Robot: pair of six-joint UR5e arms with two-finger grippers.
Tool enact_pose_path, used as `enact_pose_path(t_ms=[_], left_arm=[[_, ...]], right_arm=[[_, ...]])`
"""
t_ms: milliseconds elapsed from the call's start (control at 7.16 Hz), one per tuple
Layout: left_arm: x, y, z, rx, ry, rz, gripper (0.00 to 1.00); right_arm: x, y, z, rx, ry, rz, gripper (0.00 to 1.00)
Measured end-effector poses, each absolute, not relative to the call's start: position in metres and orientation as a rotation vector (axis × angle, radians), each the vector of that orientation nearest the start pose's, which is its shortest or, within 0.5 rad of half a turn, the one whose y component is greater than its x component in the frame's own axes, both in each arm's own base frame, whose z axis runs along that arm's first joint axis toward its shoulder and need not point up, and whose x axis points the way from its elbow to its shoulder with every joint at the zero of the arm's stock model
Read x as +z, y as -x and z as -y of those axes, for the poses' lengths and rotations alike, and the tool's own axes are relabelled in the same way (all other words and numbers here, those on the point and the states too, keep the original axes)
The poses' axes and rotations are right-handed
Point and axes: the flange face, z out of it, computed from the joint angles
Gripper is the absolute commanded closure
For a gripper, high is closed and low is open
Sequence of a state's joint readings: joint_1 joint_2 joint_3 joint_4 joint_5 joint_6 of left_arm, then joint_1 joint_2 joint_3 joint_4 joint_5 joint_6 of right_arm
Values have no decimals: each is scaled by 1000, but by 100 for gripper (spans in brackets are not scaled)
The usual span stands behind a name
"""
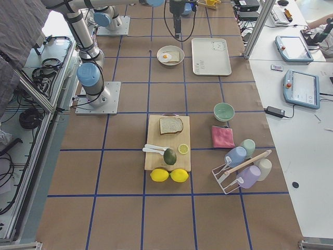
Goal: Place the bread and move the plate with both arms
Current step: 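Move the right gripper toward the wooden cutting board holding the bread slice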
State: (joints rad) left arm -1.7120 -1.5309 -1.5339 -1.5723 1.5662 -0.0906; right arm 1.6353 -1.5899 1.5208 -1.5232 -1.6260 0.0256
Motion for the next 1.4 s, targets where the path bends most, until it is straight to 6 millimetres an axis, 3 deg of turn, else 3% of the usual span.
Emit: enact_pose_path(t_ms=[419, 978, 1257, 1397], left_arm=[[525, 200, 457, -117, -81, -3151, 0], [525, 200, 457, -117, -82, -3150, 0], [526, 200, 457, -119, -82, -3150, 0], [527, 200, 457, -121, -82, -3150, 0]], right_arm=[[517, -156, 477, -41, 99, -3194, 0], [515, -131, 486, -25, 88, -3196, 0], [509, -101, 496, 1, 117, -3188, 0], [502, -69, 504, 24, 106, -3163, 0]])
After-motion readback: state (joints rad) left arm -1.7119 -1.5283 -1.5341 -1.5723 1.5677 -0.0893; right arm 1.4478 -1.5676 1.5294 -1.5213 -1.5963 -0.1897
